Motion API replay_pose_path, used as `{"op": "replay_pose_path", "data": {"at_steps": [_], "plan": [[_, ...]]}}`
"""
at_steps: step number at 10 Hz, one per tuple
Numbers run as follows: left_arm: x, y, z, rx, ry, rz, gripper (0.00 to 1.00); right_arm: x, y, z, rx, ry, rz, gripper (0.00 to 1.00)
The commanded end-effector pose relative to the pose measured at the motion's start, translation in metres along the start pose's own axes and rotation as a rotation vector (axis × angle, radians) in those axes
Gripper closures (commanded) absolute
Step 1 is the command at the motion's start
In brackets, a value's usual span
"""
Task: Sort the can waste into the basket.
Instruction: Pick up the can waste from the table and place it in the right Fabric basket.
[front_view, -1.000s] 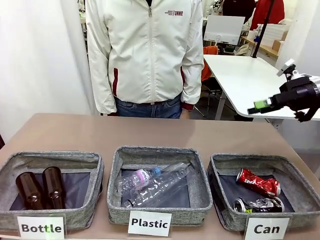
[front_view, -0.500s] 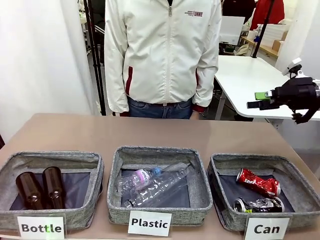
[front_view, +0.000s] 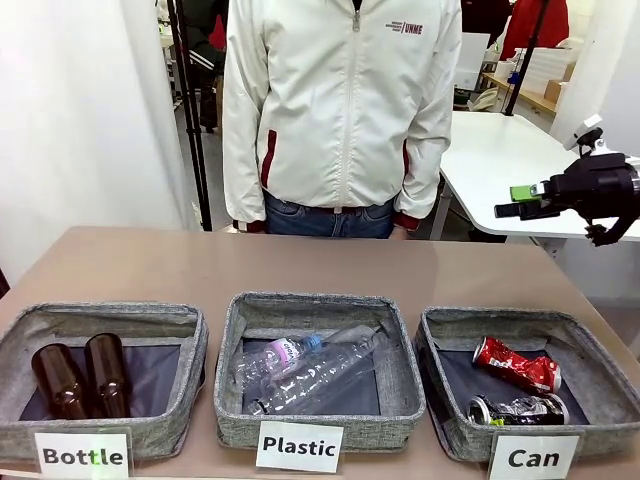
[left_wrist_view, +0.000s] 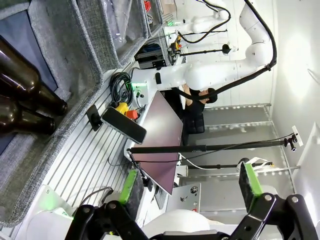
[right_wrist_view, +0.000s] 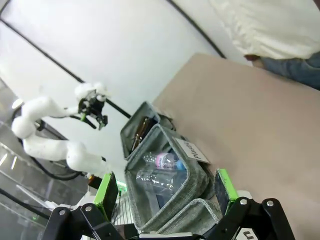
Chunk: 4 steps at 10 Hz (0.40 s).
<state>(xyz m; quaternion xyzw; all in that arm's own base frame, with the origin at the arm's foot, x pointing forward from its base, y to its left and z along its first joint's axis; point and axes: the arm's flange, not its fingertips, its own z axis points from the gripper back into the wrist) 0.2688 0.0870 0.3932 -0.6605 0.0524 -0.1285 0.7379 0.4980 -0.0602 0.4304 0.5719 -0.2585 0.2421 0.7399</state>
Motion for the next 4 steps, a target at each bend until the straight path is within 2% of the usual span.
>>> {"op": "replay_pose_path", "data": {"at_steps": [1, 4], "plan": [[-0.0002, -0.0027, 0.0019, -0.018, -0.008, -0.016, 0.00, 0.0025, 0.0016, -0.0003, -0.014, 0.006, 0.005, 0.00], [-0.0002, -0.0027, 0.0019, -0.018, -0.008, -0.016, 0.00, 0.0025, 0.0016, -0.0003, -0.014, 0.006, 0.005, 0.00]]}}
